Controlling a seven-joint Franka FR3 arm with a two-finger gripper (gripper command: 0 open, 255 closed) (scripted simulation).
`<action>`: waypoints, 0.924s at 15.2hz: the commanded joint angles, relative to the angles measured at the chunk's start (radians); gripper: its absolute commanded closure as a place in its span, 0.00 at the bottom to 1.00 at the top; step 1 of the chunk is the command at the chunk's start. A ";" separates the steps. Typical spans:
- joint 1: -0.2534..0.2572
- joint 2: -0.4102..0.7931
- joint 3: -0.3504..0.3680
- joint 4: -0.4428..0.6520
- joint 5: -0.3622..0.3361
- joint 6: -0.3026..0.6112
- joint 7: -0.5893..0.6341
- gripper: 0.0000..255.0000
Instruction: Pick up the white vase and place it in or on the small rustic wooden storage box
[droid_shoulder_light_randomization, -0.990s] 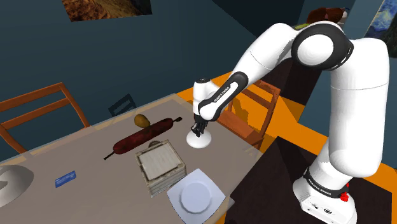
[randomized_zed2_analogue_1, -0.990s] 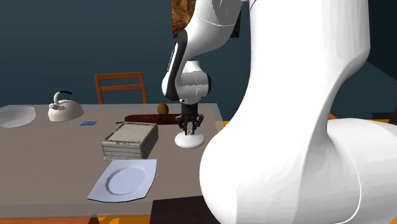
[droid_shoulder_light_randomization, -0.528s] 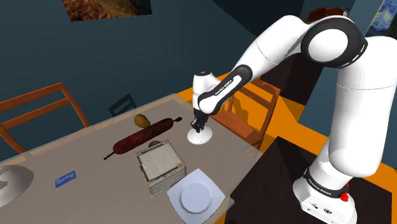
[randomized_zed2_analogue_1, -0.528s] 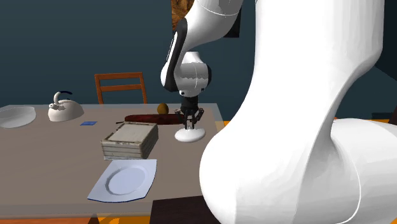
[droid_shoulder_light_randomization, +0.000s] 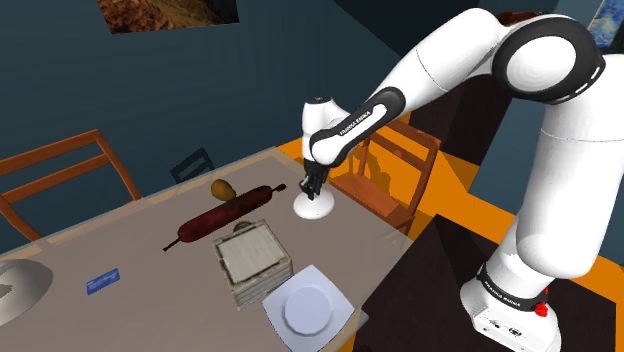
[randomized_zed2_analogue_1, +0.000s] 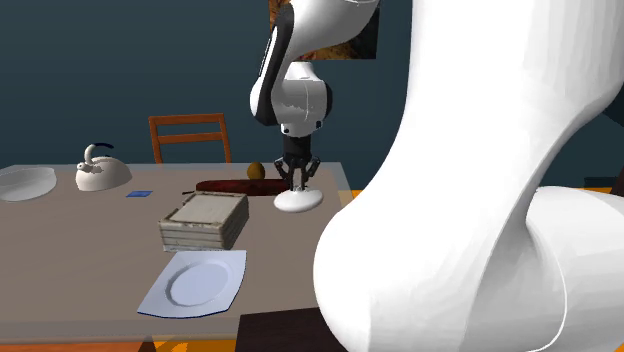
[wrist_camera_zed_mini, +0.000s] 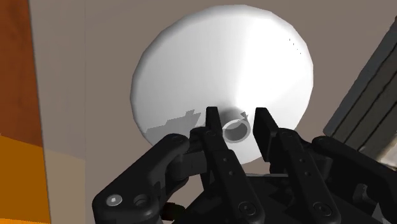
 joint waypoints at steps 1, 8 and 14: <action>-0.002 -0.017 0.002 0.006 0.005 -0.023 -0.004 1.00; -0.005 -0.076 0.006 0.033 0.020 -0.108 -0.014 1.00; -0.007 -0.119 0.008 0.064 0.030 -0.182 -0.020 1.00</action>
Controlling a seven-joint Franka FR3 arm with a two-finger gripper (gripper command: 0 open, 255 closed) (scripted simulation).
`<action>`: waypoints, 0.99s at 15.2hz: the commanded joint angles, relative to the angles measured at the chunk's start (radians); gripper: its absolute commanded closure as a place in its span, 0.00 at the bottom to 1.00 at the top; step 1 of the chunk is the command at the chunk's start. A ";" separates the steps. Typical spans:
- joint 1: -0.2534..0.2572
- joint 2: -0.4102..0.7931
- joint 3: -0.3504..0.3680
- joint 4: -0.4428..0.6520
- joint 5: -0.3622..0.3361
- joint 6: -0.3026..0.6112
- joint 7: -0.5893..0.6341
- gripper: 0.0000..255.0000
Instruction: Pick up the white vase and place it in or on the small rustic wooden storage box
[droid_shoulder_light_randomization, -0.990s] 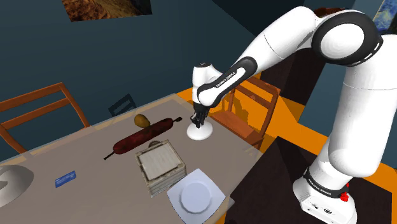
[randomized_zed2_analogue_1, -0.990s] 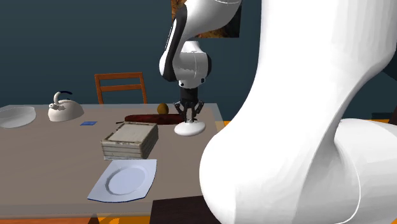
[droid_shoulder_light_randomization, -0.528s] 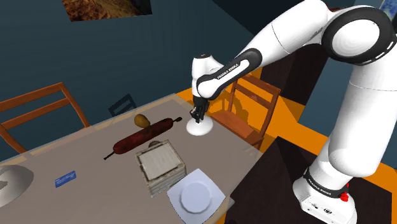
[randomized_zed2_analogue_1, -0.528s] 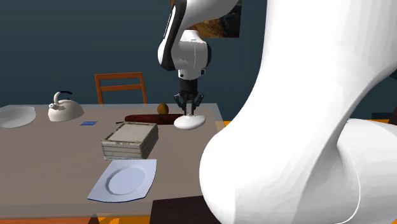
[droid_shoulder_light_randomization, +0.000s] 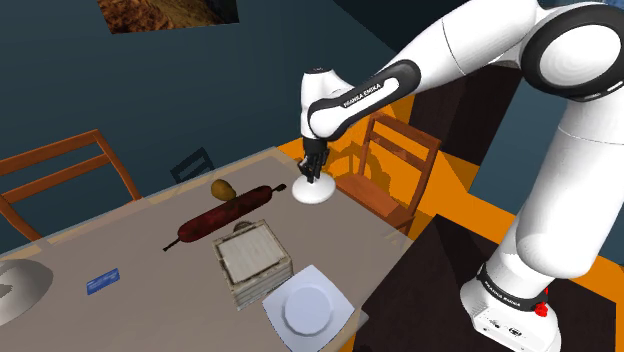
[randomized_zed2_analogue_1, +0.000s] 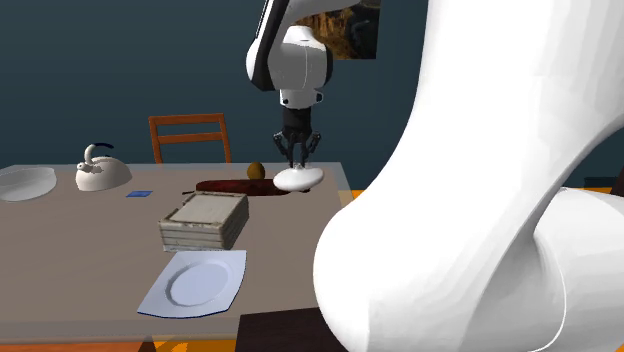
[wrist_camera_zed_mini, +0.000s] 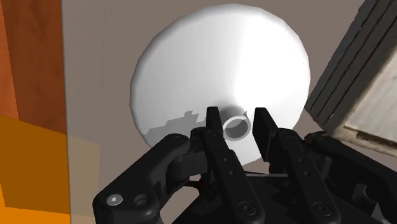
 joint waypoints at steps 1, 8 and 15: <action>0.000 -0.018 0.001 0.005 0.004 -0.023 0.000 1.00; 0.067 0.004 0.049 0.081 -0.016 -0.078 0.122 1.00; 0.165 0.086 0.104 0.226 -0.058 -0.147 0.290 1.00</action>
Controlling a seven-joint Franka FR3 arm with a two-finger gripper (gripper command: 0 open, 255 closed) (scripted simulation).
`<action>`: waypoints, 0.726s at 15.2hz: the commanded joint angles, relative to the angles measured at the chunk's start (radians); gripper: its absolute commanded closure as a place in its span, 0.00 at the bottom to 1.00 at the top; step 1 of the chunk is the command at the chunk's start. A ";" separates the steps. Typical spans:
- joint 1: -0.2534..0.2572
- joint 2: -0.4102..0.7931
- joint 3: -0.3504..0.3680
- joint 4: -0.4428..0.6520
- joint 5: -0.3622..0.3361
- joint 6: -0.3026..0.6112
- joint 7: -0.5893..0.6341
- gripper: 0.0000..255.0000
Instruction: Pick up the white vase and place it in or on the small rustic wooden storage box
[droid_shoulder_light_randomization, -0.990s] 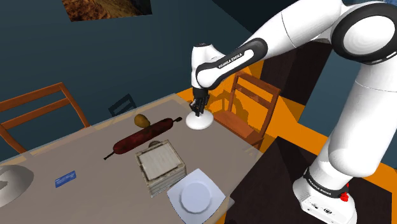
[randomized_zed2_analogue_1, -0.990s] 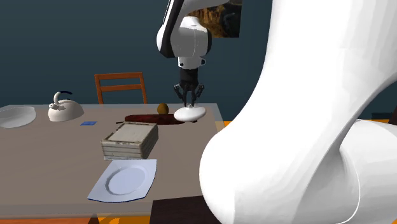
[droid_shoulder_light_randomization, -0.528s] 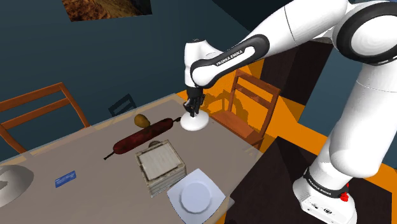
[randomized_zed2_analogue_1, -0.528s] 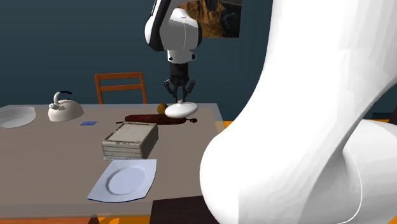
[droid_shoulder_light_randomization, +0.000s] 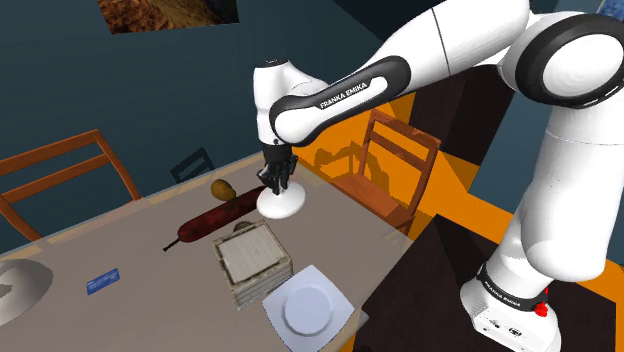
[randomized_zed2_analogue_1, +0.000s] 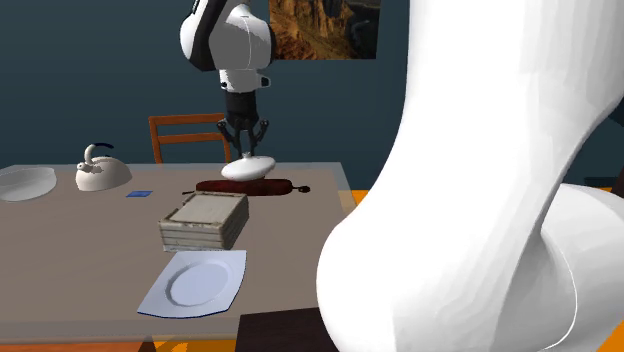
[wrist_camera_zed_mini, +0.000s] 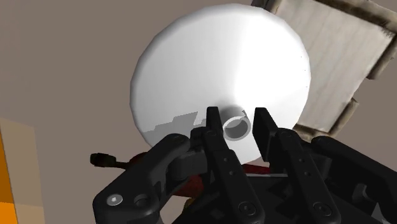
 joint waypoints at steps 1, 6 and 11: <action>0.030 0.026 0.014 0.043 -0.013 -0.019 0.049 1.00; 0.110 0.117 0.042 0.195 -0.052 -0.088 0.160 1.00; 0.171 0.200 0.052 0.305 -0.084 -0.121 0.230 1.00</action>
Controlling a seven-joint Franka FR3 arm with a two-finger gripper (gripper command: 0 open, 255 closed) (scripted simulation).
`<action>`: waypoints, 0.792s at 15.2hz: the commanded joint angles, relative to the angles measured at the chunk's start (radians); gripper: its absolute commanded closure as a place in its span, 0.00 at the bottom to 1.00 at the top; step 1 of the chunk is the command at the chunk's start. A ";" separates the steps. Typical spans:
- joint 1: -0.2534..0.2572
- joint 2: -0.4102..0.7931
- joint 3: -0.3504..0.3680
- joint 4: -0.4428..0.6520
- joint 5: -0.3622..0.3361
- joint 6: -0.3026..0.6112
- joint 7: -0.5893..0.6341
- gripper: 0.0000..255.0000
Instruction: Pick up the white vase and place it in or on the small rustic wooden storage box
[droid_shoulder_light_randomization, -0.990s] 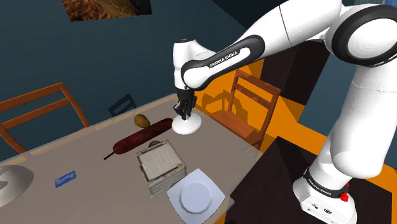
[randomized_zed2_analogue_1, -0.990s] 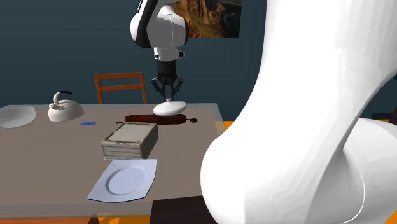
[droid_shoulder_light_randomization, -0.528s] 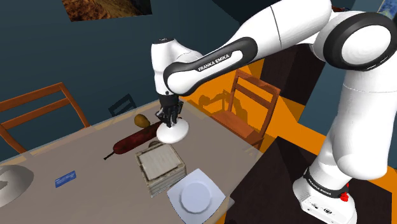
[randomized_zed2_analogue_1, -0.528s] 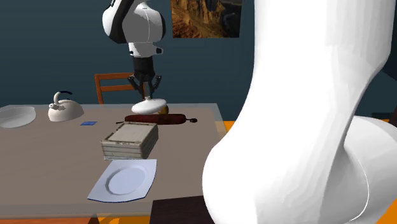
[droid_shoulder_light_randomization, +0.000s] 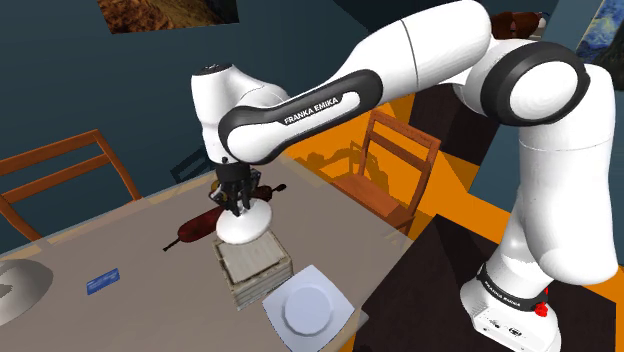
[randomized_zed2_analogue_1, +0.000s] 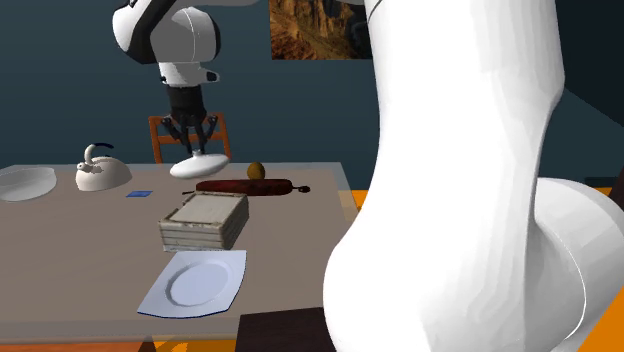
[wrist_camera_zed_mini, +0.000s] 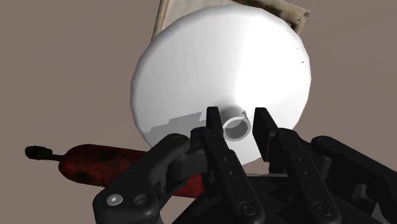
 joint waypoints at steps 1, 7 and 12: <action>0.006 0.015 -0.001 0.000 -0.006 0.015 0.009 1.00; 0.007 0.039 -0.006 -0.046 -0.017 0.084 0.017 1.00; 0.009 0.065 -0.012 -0.077 -0.027 0.139 0.024 1.00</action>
